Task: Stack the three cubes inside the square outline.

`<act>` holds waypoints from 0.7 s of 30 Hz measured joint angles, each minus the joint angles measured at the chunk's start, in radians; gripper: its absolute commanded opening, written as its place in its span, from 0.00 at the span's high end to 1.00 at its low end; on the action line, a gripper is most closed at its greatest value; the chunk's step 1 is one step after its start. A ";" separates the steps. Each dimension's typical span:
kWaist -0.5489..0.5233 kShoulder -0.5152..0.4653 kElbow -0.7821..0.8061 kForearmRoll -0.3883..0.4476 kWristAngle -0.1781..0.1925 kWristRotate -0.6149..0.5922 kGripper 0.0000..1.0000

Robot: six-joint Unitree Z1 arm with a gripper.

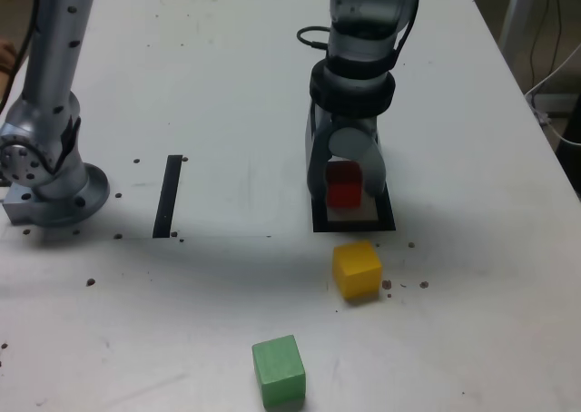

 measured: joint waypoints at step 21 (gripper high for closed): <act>0.009 -0.104 0.082 -0.060 0.055 0.007 0.00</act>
